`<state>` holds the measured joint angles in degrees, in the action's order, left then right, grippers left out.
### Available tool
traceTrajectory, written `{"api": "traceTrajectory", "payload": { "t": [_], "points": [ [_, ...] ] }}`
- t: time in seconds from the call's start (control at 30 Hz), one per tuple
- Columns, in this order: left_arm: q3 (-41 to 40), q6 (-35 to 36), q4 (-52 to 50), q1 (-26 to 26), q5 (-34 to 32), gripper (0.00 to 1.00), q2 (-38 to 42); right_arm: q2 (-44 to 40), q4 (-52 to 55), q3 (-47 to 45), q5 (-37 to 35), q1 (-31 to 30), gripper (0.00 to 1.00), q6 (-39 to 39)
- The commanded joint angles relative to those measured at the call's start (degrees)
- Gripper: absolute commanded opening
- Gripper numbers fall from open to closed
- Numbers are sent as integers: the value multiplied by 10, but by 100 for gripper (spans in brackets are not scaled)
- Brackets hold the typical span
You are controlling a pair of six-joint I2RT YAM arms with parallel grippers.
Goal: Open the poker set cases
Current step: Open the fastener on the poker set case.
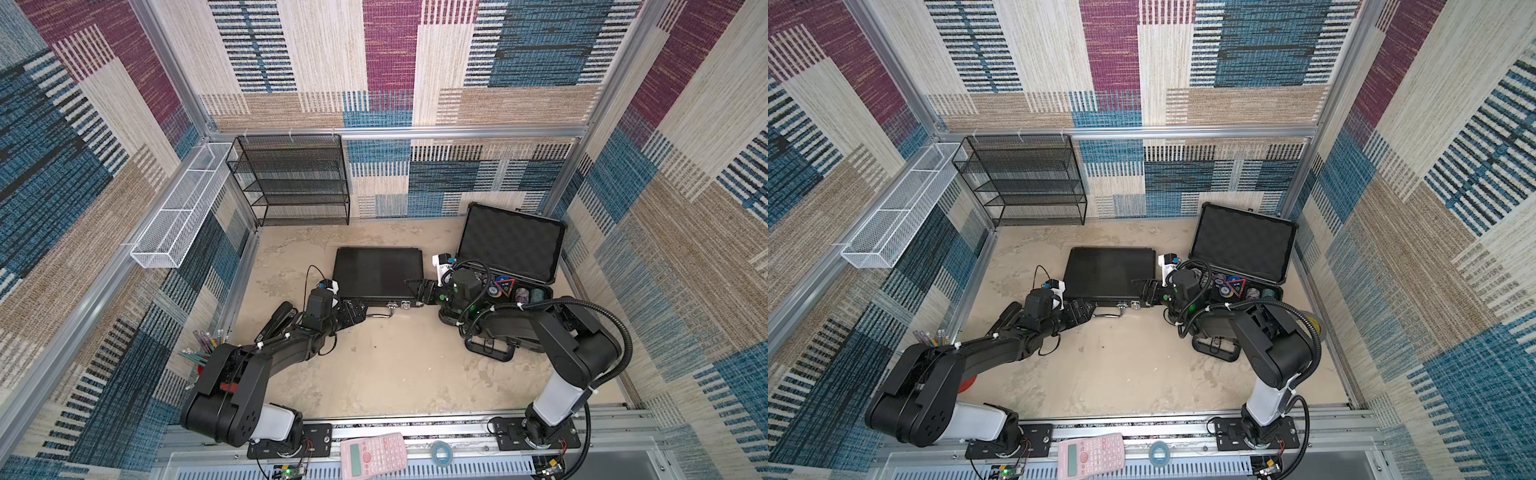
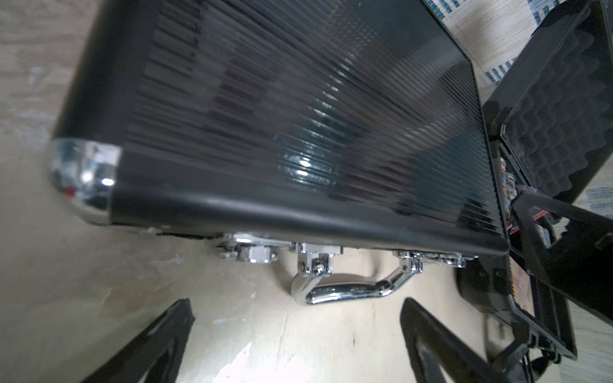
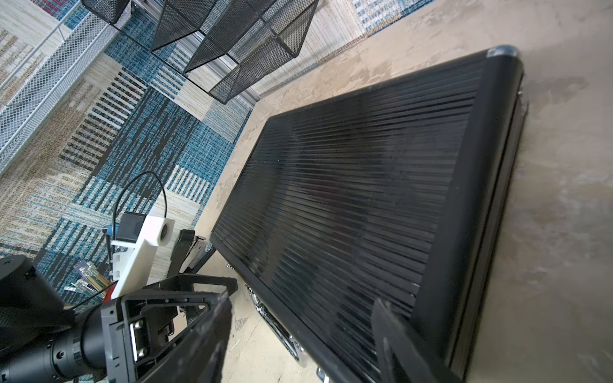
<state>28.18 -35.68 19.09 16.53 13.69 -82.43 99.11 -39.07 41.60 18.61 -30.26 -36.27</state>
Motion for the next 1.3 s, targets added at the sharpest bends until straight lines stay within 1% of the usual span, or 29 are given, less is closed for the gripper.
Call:
{"api": "traceTrajectory", "payload": {
  "t": [0.0, 0.1, 0.37, 0.67, 1.03, 1.27],
  "points": [
    [0, 17, 49, -9, 40, 100, -14, 1, -1, 3, -5, -1, 70, 6],
    [-1, 16, 64, -17, 43, 100, -24, 3, 3, 4, -8, -1, 71, 7],
    [-1, 11, 117, -32, 83, 100, -64, 6, 9, 4, -9, -1, 72, 7],
    [-5, -3, 179, -44, 120, 97, -102, 8, 24, 11, -13, -1, 72, 9],
    [-30, -26, 225, -49, 155, 92, -95, 12, 35, 14, -18, -1, 72, 13],
    [-42, -41, 248, -51, 172, 91, -85, 15, 59, 14, -36, -2, 72, 14]
  ]
}}
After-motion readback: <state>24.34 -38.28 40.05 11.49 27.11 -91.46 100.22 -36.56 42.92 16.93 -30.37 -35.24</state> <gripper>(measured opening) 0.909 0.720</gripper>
